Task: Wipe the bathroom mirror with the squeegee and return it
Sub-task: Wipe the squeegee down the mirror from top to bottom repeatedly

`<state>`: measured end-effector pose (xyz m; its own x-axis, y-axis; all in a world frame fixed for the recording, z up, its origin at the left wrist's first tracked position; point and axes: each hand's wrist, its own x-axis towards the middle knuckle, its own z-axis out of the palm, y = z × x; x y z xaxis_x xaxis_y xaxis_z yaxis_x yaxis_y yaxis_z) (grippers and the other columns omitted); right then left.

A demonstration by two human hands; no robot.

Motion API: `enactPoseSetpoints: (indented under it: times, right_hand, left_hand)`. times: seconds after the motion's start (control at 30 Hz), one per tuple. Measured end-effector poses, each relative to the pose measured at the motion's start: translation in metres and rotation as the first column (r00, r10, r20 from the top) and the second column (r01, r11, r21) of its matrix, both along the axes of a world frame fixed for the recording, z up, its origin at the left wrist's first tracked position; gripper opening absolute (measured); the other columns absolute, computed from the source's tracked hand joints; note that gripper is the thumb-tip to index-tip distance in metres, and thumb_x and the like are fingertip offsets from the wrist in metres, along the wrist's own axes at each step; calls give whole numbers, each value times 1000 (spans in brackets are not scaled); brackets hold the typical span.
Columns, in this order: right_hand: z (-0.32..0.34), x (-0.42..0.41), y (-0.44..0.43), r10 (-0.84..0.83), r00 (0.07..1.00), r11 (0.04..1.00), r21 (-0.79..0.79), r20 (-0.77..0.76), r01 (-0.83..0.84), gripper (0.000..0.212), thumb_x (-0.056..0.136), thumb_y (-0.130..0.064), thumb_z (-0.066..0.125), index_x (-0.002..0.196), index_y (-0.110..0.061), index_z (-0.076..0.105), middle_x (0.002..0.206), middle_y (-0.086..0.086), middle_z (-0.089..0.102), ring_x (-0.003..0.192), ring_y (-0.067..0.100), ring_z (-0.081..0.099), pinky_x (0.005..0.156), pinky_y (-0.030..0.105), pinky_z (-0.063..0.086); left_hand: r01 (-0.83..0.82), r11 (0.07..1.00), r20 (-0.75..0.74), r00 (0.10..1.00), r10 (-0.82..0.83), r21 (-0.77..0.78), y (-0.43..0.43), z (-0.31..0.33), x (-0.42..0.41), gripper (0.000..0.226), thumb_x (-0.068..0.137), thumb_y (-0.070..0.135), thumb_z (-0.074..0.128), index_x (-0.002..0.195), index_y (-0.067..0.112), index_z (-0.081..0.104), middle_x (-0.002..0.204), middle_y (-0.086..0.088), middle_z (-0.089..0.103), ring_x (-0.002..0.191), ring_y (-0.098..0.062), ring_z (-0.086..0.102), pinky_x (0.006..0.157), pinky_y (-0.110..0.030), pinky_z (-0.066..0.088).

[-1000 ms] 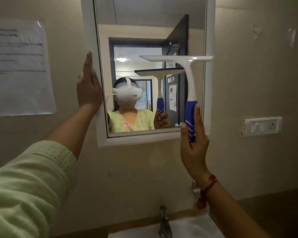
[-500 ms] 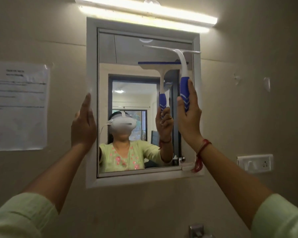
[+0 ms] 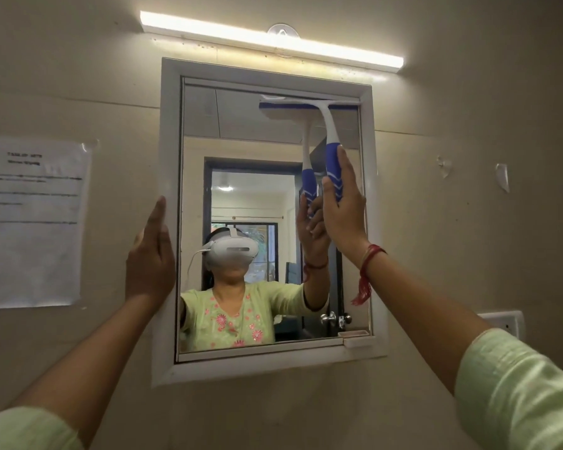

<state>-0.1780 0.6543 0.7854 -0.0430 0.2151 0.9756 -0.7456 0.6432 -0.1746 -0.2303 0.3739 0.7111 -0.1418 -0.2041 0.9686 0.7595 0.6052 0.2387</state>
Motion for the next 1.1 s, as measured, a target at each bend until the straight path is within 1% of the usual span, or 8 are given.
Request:
enactPoseSetpoints:
  times: [0.2,0.3,0.33,0.47,0.6,0.77,0.93,1.1]
  right_hand:
    - [1,2,-6,55,998,996,-73,23,-53,52,98,-21,44,146,-23,25,131,13,55,90,26,61,76,47,59]
    - [0,2,-8,56,998,994,-91,14,-55,52,98,-19,44,146,-23,26,132,13,55,91,35,64,77,49,58]
    - [-2,2,-8,47,999,995,-91,8,-46,51,98,-18,44,146,-22,26,134,11,53,93,36,64,77,47,58]
    - [-6,0,-6,5,1000,996,-84,-16,-6,50,98,-17,45,145,-19,28,138,7,50,100,28,65,78,35,59]
    - [-12,0,-4,-22,1000,998,-62,-22,21,50,98,-17,44,145,-18,28,137,8,52,98,24,66,76,26,57]
    - [-20,1,-6,-25,999,996,-80,21,27,50,98,-21,43,145,-22,26,126,9,58,91,26,67,77,44,59]
    - [-32,-2,-7,-45,999,997,-69,23,46,51,98,-21,43,146,-21,24,128,9,57,88,23,68,76,43,59]
    - [-48,-6,-4,-43,998,997,-63,55,46,52,98,-24,42,146,-27,21,130,8,55,87,20,67,75,44,60]
  left_hand:
    - [-7,1000,-4,1000,7,-15,0,0,0,45,100,17,30,144,27,26,142,-14,42,114,-38,50,92,-43,40]
    - [-8,1000,-7,1000,8,-13,0,0,0,45,100,16,31,144,26,26,142,-15,41,115,-38,49,92,-44,40]
    - [-5,1000,-12,1000,5,-16,0,0,-1,45,100,16,31,144,26,26,143,-14,41,116,-37,49,92,-44,40]
    - [0,1000,-24,1000,0,-25,-1,0,-2,44,101,17,30,144,25,26,143,-13,40,120,-36,46,94,-42,38]
    - [4,1000,-20,1000,-4,-23,0,0,-3,44,101,18,29,144,26,26,144,-11,39,122,-34,45,95,-36,34]
    - [5,1000,-21,1000,-6,-20,-1,0,-3,44,101,20,29,144,27,26,145,-7,38,124,-32,44,96,-37,35]
    - [13,1000,-16,1000,-13,-6,-1,0,-2,43,101,21,29,143,30,27,144,-8,40,121,-34,46,95,-41,38]
    - [16,1000,-20,1000,-17,-15,-1,-1,-4,43,101,24,27,144,30,25,144,-9,39,120,-33,47,96,-40,37]
